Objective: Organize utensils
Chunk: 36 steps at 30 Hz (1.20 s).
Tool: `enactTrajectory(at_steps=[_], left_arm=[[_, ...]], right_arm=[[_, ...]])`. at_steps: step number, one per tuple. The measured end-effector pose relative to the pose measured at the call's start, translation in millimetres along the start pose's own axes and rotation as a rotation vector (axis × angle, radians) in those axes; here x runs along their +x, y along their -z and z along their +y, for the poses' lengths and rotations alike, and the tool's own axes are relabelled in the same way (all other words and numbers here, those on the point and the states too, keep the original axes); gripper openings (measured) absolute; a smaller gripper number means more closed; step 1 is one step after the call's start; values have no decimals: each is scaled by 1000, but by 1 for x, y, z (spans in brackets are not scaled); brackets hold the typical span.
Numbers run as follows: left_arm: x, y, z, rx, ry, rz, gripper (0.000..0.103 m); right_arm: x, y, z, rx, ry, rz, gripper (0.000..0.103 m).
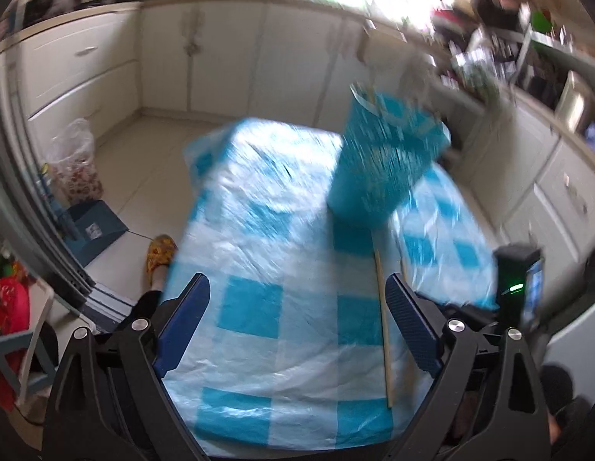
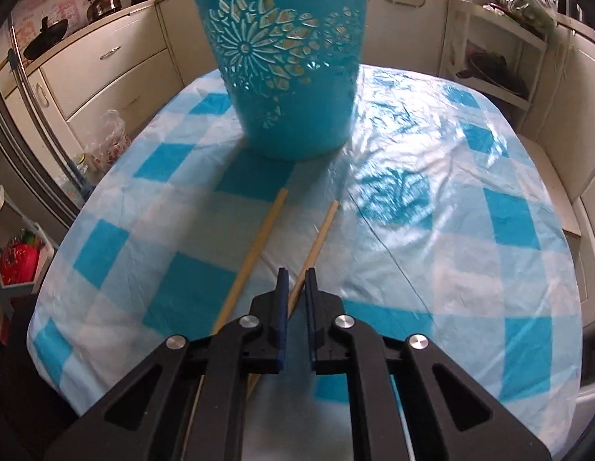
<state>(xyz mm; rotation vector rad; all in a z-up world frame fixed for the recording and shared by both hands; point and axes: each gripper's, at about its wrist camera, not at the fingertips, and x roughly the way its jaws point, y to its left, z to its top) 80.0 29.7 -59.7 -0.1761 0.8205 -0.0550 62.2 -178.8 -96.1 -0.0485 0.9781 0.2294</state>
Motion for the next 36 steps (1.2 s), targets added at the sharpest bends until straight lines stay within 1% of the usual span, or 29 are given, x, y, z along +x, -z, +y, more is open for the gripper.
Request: enactTrajectory(at_steps=[3, 8, 16, 25, 27, 28, 29, 30, 31, 32, 33, 34, 36], left_arm=[[26, 2, -20, 59, 0, 45, 89], [56, 4, -46, 110, -7, 79, 89], [90, 6, -74, 172, -34, 121, 89], [121, 8, -91, 224, -72, 158, 89], [127, 8, -93, 231, -73, 167, 85], [132, 8, -93, 233, -69, 177, 75], [134, 9, -93, 237, -65, 175, 71], [132, 8, -93, 243, -58, 162, 60], [130, 7, -93, 255, -44, 152, 47], [129, 5, -92, 254, -28, 155, 29], [129, 4, -91, 249, -20, 159, 21], [128, 1, -86, 235, -6, 169, 8], [128, -4, -74, 204, 33, 187, 5]], right_arm=[[-13, 12, -17, 51, -22, 0, 7], [-22, 24, -42, 122, -35, -11, 7], [-24, 27, -46, 115, -59, -39, 7], [-26, 29, -51, 110, -80, -53, 7], [-26, 29, -51, 113, -83, -57, 7], [-26, 29, -51, 113, -84, -57, 7], [-25, 29, -52, 115, -84, -58, 7], [-25, 29, -52, 116, -82, -58, 7], [-25, 28, -53, 119, -82, -59, 7], [-25, 28, -53, 122, -82, -59, 7], [-25, 28, -54, 123, -82, -60, 7], [-25, 27, -54, 123, -81, -60, 7], [-24, 26, -54, 125, -79, -60, 7]])
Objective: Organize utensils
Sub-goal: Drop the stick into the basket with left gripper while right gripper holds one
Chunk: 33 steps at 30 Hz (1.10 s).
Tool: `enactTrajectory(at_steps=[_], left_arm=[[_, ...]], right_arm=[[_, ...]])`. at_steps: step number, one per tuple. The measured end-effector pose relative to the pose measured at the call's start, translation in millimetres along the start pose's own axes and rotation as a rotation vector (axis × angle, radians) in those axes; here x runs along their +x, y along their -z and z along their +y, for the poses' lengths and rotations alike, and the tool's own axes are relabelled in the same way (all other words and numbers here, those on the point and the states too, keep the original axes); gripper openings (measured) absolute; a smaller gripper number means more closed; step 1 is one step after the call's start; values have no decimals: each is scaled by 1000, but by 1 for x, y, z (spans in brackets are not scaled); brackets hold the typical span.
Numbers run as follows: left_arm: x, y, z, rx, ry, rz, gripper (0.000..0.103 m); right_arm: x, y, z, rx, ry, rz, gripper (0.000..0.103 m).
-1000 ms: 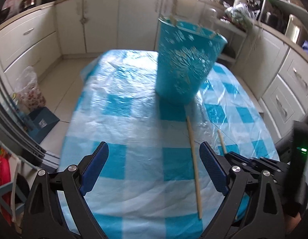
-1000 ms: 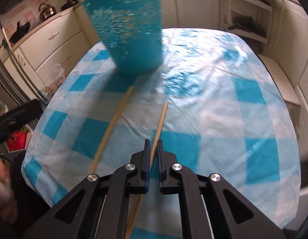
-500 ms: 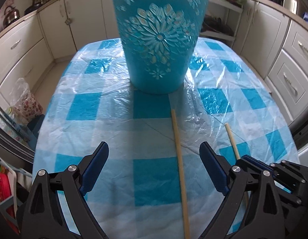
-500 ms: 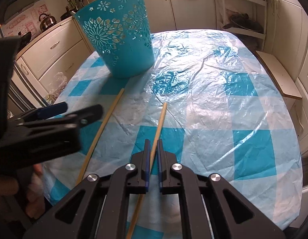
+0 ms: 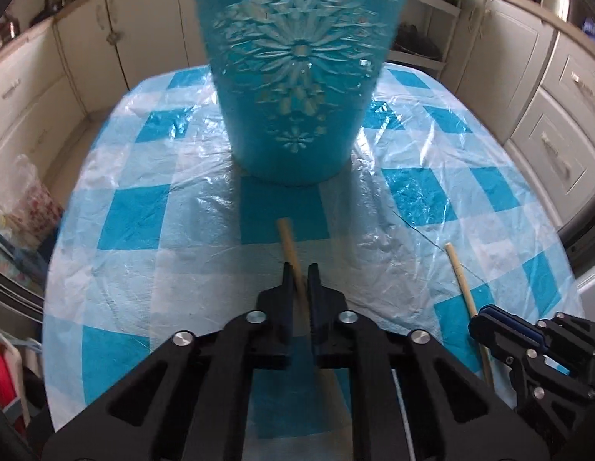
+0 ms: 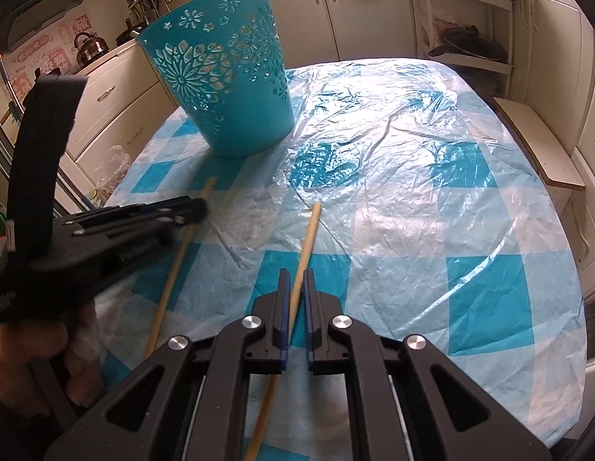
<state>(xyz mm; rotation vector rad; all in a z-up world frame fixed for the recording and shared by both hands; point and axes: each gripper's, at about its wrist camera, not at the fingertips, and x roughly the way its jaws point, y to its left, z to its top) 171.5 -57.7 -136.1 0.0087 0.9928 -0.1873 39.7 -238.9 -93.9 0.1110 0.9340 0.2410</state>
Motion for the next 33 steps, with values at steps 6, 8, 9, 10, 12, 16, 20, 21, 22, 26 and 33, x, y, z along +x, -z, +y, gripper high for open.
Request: enactTrajectory(at_steps=[6, 8, 9, 10, 12, 16, 20, 21, 22, 26, 33], left_arm=[[-18, 7, 26, -63, 56, 5, 5], [-32, 9, 31, -76, 71, -18, 5], [-45, 9, 35, -89, 84, -42, 5], [-53, 8, 37, -97, 94, -60, 5], [-85, -1, 41, -116, 126, -138, 5], [-139, -40, 45, -127, 169, -350, 5], [-185, -90, 44, -133, 193, -587, 5], [-192, -103, 42, -134, 194, -643, 5], [-195, -115, 39, -137, 184, -689, 5], [-194, -148, 34, -196, 145, -835, 5], [-154, -185, 28, -275, 87, -882, 5]], right_arm=[[1, -1, 0, 14, -3, -1, 8], [1, -1, -1, 17, -2, -1, 8], [0, -1, -1, 18, -1, -1, 8], [1, -1, -1, 18, -1, -2, 8], [0, -1, -1, 15, -2, -3, 10], [1, 0, 4, 6, 2, -8, 15], [2, 1, 7, -5, 7, -14, 19], [2, 1, 8, -7, 8, -16, 19], [2, 1, 8, -7, 9, -17, 20], [4, 0, 10, -2, 10, -11, 23], [5, -3, 9, -7, 7, -7, 24]])
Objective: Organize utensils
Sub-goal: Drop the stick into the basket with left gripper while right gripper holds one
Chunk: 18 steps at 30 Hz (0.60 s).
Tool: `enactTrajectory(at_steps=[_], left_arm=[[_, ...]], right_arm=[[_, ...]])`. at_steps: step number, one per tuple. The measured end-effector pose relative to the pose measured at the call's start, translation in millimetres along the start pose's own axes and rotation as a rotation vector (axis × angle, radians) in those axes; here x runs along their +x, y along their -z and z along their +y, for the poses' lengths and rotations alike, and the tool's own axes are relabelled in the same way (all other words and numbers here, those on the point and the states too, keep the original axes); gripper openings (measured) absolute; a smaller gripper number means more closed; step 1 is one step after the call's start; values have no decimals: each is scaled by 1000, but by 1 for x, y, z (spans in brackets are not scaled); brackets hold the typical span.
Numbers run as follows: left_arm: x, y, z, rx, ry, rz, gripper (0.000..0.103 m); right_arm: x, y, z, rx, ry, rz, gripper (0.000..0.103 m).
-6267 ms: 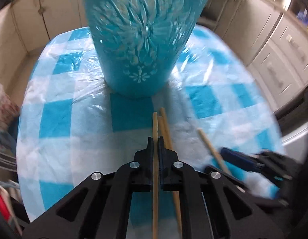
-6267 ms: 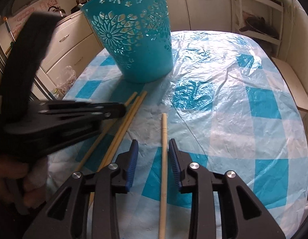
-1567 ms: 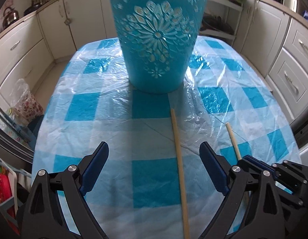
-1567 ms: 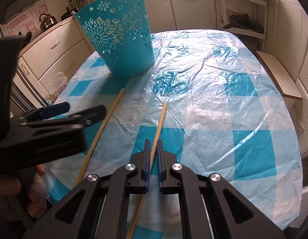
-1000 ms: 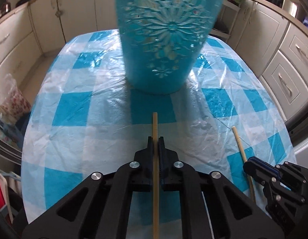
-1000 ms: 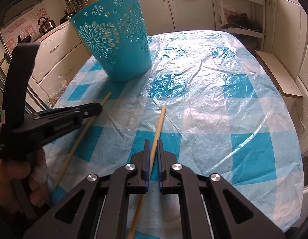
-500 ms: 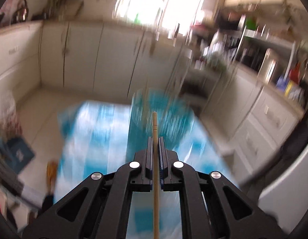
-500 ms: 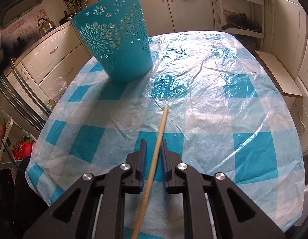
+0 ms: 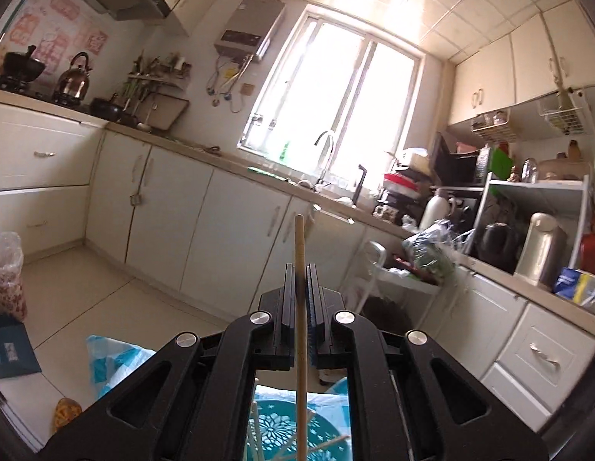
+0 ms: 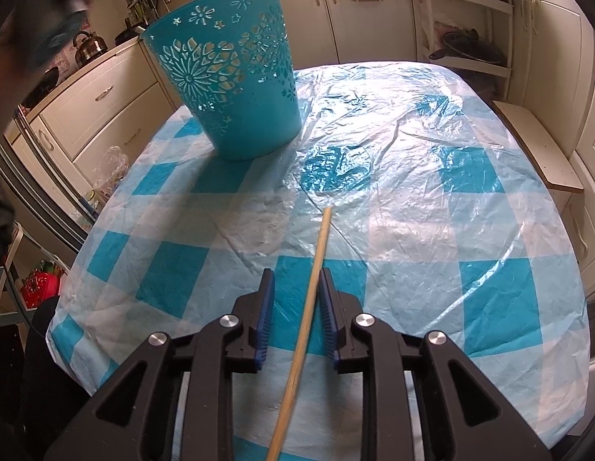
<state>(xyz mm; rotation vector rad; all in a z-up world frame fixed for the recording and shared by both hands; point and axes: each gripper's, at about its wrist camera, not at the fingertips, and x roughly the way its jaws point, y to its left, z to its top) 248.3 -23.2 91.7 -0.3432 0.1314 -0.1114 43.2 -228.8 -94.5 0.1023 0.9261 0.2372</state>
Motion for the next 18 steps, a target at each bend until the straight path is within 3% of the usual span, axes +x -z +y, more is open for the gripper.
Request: enactTrajectory(at_steps=[5, 13, 15, 17, 18], left_arm=[[18, 22, 2, 46, -33, 37, 5], [14, 65, -2, 214, -68, 197, 7], [-1, 68, 4, 225, -84, 237, 20], [-24, 67, 10, 218, -108, 225, 52], [-42, 65, 16, 209, -130, 204, 59]], right_arm=[[0, 0, -1, 1, -4, 2, 25], [0, -1, 0, -10, -4, 4, 27], [0, -1, -1, -1, -10, 4, 28], [-1, -1, -2, 15, -11, 0, 37], [-2, -1, -4, 26, 0, -7, 37]])
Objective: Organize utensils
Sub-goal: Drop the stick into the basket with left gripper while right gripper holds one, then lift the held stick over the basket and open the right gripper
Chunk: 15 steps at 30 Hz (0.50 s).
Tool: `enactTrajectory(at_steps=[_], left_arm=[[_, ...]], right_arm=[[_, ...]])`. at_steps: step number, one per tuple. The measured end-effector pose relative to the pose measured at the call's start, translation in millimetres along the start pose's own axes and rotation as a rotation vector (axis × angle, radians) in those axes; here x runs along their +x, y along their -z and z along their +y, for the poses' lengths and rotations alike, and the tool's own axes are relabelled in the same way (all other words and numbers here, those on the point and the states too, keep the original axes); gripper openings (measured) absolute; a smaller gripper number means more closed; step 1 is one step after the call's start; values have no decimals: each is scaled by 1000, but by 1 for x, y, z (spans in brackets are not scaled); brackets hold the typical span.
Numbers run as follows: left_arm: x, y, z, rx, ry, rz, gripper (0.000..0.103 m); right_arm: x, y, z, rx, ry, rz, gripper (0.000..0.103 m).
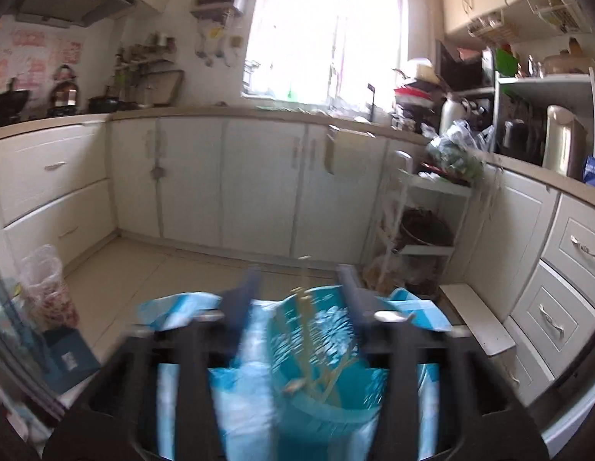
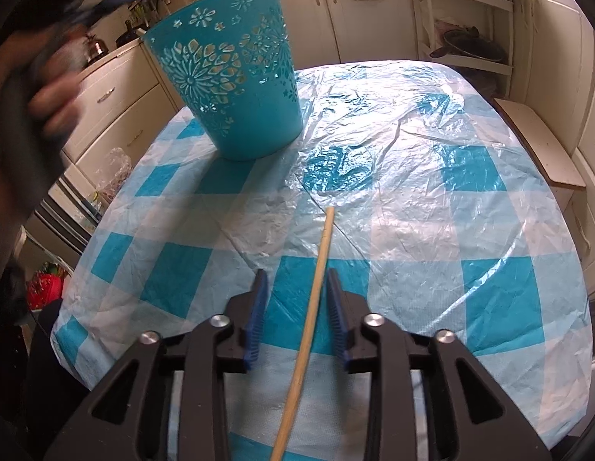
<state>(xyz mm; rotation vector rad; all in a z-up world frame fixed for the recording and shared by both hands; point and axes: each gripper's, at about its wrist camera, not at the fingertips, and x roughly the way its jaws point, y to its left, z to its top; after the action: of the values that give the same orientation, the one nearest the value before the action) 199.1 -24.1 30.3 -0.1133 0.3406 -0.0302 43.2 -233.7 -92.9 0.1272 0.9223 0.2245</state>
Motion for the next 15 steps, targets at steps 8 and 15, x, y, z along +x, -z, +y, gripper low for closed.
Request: enactTrajectory(at_steps=[8, 15], left_arm=[[-90, 51, 58, -53, -72, 72, 82], [-116, 100, 93, -95, -76, 203, 82]], right_arm=[[3, -3, 2, 5, 77, -28, 37], [10, -3, 24, -142, 219, -5, 25]])
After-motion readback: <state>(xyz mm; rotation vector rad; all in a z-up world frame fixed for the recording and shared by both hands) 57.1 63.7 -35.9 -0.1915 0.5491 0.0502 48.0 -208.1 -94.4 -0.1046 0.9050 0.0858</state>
